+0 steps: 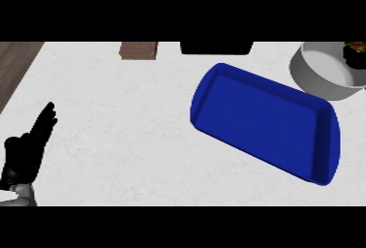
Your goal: Pick the sweet potato from the tray and place it in the pot
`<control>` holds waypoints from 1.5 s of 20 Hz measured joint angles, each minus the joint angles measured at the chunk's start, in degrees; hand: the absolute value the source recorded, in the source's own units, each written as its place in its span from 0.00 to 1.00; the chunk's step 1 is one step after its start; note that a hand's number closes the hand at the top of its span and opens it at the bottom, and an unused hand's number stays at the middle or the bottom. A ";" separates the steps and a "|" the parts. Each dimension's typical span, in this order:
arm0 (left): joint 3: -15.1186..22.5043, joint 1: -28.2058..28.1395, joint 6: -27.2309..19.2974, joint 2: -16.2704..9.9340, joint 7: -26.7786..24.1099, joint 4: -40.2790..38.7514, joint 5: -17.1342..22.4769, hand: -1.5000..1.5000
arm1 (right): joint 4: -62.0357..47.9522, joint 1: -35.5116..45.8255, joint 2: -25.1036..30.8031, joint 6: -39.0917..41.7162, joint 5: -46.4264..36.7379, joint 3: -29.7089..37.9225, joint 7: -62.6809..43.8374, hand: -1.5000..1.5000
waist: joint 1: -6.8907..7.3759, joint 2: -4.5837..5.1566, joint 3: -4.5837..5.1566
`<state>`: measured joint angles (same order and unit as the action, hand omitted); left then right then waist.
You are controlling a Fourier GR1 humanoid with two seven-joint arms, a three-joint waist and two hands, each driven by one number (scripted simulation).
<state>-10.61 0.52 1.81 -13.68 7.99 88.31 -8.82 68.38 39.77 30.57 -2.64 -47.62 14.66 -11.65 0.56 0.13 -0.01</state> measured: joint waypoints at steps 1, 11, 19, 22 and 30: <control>0.10 -0.31 0.02 0.12 0.09 0.41 -0.08 0.50 | -3.07 1.36 0.30 -1.07 0.11 0.55 1.38 1.00 | 0.15 0.03 -0.01; 0.73 0.20 0.62 0.50 -0.78 0.53 -0.46 0.50 | -33.11 13.45 7.88 -8.55 -0.28 5.40 16.31 1.00 | 1.91 0.74 -0.07; 1.15 1.56 1.40 0.35 -0.59 0.62 -0.34 0.50 | -47.24 16.74 11.96 -13.14 -3.69 5.35 22.54 1.00 | 3.76 1.72 -0.20; 1.92 2.60 0.91 0.99 -0.33 0.47 -0.94 0.50 | -50.59 17.40 11.81 -13.80 -3.16 6.40 23.86 0.00 | 4.32 2.12 -0.30; 2.19 3.27 1.12 1.12 0.32 1.16 -0.83 0.50 | -56.63 18.90 12.05 -10.63 1.04 11.08 26.61 0.00 | 5.24 2.43 -0.43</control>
<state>-8.42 3.79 2.92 -12.56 8.30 89.47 -9.65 11.75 58.67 42.62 -13.26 -46.57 25.74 14.95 5.80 2.56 -0.44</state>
